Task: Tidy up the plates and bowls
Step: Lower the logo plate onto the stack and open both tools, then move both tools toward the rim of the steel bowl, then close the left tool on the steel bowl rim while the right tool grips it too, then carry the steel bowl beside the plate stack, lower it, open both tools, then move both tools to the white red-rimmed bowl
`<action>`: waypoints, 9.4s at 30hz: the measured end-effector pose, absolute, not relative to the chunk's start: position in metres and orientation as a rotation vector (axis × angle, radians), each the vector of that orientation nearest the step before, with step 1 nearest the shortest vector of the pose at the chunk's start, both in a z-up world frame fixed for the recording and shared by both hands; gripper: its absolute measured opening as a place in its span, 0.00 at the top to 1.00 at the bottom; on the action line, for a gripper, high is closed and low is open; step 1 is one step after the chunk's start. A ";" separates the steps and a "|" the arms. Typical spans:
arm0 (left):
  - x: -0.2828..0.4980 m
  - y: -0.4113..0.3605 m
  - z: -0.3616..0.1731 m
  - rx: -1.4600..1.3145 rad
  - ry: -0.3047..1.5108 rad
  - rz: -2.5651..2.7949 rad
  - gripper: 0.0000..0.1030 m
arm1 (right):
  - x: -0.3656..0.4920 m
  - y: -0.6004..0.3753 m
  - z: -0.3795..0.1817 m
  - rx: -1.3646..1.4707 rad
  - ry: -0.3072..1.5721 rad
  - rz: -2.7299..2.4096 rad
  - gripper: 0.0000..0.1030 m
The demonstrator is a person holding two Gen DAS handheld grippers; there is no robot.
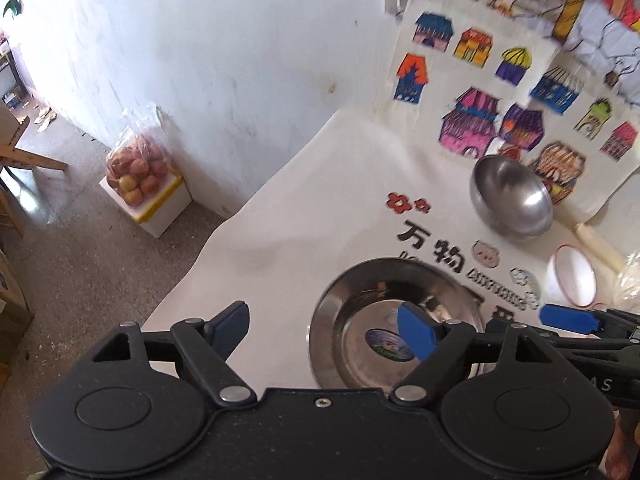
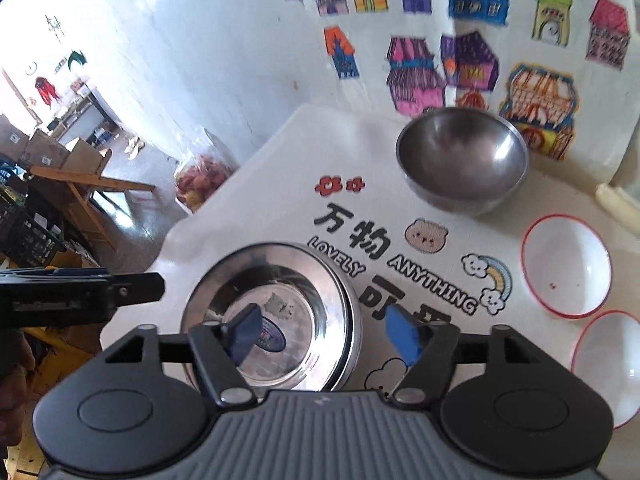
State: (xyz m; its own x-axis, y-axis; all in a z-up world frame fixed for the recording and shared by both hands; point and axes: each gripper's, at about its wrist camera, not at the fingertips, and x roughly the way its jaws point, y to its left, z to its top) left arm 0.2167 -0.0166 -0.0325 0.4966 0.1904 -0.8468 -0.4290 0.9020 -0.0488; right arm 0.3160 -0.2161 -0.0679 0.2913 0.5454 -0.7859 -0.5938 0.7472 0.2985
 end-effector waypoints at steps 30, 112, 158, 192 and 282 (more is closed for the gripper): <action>0.106 -0.113 -0.005 -0.085 0.804 0.012 0.01 | 0.164 -0.323 -0.022 0.001 0.895 0.434 0.00; 0.468 -0.053 -0.126 -0.382 1.152 -0.022 0.74 | 0.482 -0.241 -0.116 0.002 0.987 0.313 0.64; 0.202 -0.171 -0.078 -0.446 1.167 -0.013 0.86 | 0.277 -0.373 -0.060 -0.066 1.082 0.647 0.82; 0.199 -0.185 -0.116 -0.354 1.331 -0.013 0.82 | 0.258 -0.382 -0.104 -0.037 1.251 0.663 0.81; 0.387 -0.242 -0.138 -0.199 1.286 -0.095 0.06 | 0.345 -0.442 -0.121 0.135 1.026 0.204 0.00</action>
State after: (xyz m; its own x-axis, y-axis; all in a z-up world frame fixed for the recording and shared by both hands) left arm 0.3871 -0.2416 -0.1377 0.2798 -0.1812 -0.9428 -0.0403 0.9789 -0.2001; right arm 0.3446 -0.4424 -0.1215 0.5014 0.2315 -0.8337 -0.1051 0.9727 0.2069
